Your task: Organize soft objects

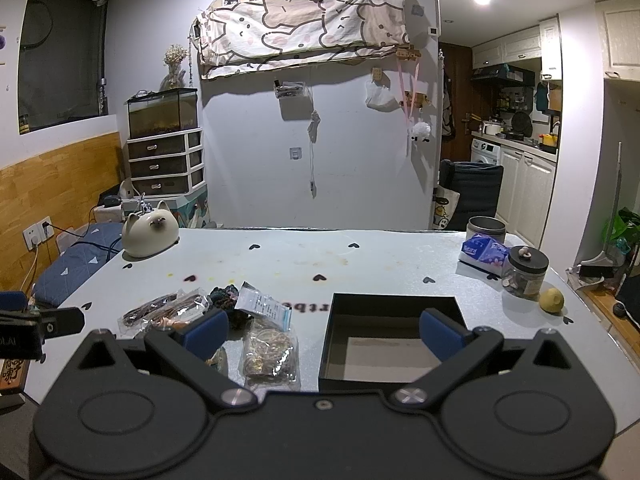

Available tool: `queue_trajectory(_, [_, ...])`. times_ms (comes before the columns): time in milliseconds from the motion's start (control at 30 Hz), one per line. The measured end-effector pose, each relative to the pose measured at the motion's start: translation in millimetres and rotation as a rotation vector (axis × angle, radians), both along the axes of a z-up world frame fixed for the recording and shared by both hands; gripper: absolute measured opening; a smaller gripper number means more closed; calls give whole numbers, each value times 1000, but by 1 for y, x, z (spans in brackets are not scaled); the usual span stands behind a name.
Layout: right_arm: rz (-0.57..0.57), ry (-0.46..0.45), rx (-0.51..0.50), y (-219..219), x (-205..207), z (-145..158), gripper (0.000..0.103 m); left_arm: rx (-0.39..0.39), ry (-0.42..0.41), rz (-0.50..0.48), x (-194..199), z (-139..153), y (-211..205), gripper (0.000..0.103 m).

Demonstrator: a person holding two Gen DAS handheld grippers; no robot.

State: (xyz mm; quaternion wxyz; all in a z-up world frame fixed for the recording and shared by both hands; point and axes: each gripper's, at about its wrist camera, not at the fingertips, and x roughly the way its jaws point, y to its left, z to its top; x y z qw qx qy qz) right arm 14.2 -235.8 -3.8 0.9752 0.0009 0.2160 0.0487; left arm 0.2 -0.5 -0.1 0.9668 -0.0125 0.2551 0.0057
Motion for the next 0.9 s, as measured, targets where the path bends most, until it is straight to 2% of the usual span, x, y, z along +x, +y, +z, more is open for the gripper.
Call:
queue_trajectory(167, [17,-6,-3,1,0,2,103,11,-4,18,7,0,-7,103])
queue_trajectory(600, [125,-37,16,-28,47,6,103,50,-23,93,29,8,-33,103])
queue_trajectory(733, [154,-41,26,-27,64,8,103,56,-20,105,41,10,-28,103])
queue_trajectory(900, [162,-42,41,-15,88,10,103,37,-26,112,69,7,3,103])
